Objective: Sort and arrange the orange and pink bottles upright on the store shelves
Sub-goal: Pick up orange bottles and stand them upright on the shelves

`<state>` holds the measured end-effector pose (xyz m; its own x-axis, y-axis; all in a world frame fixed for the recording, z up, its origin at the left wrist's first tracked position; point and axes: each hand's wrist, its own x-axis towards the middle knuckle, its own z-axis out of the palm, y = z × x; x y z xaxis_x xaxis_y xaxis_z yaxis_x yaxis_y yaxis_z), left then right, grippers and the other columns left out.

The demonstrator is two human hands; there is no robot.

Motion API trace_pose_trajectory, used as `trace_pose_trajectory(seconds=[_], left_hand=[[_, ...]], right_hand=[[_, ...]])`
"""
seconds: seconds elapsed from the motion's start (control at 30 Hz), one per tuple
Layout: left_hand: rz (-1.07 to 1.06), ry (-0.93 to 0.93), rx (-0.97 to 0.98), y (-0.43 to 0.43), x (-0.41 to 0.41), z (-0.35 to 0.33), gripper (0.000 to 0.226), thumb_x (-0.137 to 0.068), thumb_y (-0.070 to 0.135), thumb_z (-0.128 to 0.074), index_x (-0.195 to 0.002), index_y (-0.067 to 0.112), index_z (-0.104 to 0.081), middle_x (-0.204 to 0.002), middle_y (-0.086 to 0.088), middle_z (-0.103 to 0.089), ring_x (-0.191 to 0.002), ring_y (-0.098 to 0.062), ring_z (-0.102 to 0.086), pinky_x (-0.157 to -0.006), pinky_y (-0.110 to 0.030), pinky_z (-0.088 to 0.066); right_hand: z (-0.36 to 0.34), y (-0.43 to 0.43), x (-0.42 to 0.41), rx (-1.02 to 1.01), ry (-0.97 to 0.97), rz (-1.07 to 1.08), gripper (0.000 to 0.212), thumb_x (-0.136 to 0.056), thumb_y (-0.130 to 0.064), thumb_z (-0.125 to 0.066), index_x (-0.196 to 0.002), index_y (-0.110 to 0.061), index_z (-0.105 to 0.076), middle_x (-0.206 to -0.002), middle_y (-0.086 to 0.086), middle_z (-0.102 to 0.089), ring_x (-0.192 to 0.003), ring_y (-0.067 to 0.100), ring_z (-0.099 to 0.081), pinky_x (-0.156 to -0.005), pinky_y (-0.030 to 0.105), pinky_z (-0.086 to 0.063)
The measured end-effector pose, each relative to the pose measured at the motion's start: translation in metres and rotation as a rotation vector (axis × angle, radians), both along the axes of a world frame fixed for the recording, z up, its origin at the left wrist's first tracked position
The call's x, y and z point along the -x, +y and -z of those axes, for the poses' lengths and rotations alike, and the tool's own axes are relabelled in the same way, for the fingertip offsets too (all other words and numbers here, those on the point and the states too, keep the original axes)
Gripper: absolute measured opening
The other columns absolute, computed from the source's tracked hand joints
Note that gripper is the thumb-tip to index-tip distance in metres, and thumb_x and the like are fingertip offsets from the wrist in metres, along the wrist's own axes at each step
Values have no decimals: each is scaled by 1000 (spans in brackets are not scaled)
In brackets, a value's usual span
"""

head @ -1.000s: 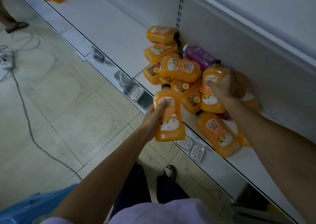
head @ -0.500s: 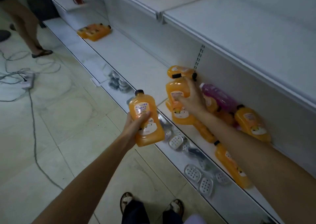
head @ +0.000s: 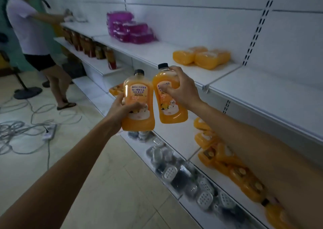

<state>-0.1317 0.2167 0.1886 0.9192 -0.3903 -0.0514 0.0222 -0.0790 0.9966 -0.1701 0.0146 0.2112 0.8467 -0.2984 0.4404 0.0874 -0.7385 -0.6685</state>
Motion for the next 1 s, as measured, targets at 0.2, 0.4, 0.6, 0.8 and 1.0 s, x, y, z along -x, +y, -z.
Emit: trace_pose_trajectory(seconds=[0.2,0.4,0.6,0.8,1.0], left_hand=[[98,-173,55,-38,-42,-58,50,-82,21,-66,-128,20,-48,-107,-1,-64,-93,-20,-64,-74,-35,-54],[102,-392,21,-111,-84,-95,61,-82,29,-68,-135,27,-36,-114,-1,-55,-94,-21,-61,-71,-32,-52],[229,-380,33,-176,-115,-104,61,-83,31,-66,-136,25,-37,-116,-3,-56,-96,-21,-60,-70,-29,-51],[402,-343,7,-219,-145,-95,59,-84,31,-66,-135,25,-38,-115,0,-57,-92,-18,-61,-74,-31,-51],[582,-348,-41,-243,-176,-105,57,-83,33,-64,-134,26,-38,-111,2,-57,-86,-14,-61,-70,-28,-52]], right_hand=[[-58,-46,-25,-171,-121,100,57,-80,-40,-70,-131,-27,-48,-125,4,-55,-110,20,-55,-93,40,-50],[-91,-118,-36,-175,-223,233,54,-89,-37,-61,-136,-28,-38,-132,4,-50,-108,20,-52,-75,22,-46],[-97,-186,-30,-319,-247,511,43,-94,-35,-53,-134,-23,-42,-130,6,-52,-108,22,-53,-76,26,-41],[-73,-230,-26,-458,-75,712,42,-92,-35,-52,-130,-19,-44,-116,5,-55,-93,22,-53,-68,26,-40],[-60,-235,-48,-544,-50,822,47,-89,-44,-54,-128,-17,-48,-118,8,-60,-99,24,-61,-73,29,-45]])
